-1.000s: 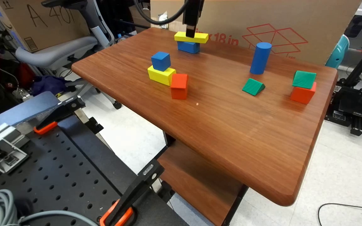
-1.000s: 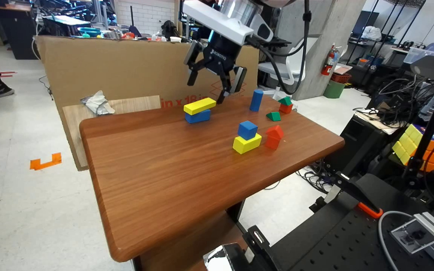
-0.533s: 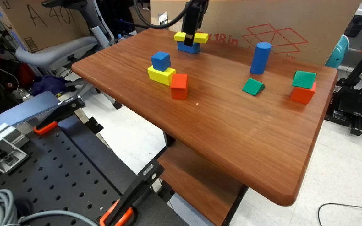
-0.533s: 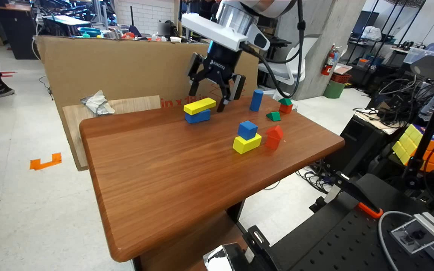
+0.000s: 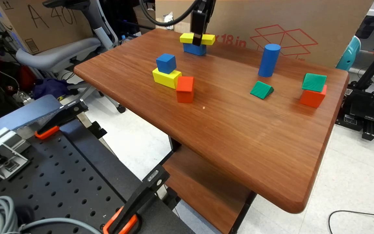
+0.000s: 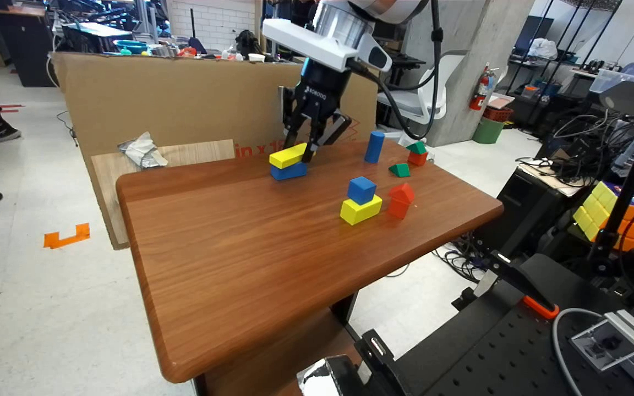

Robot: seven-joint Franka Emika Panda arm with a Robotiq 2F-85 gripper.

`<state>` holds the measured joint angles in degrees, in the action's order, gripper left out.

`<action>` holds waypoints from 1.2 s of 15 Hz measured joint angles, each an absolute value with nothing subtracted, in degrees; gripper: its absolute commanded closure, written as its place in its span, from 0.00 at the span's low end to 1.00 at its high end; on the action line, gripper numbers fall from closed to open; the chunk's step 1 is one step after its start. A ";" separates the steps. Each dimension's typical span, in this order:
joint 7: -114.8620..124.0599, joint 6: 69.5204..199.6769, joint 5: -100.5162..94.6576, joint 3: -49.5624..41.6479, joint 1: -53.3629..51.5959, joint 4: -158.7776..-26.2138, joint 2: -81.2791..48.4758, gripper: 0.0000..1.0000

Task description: Put the yellow block on the table

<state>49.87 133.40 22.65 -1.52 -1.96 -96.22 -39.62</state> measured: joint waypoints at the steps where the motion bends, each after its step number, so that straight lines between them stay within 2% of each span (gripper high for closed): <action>1: 49.87 133.39 22.65 -1.52 -1.96 -96.17 -39.62 0.91; 10: 48.13 131.73 22.65 -1.39 -1.93 -96.06 -38.97 0.91; 18: 40.70 130.91 22.86 -1.54 1.58 -102.46 -31.32 0.91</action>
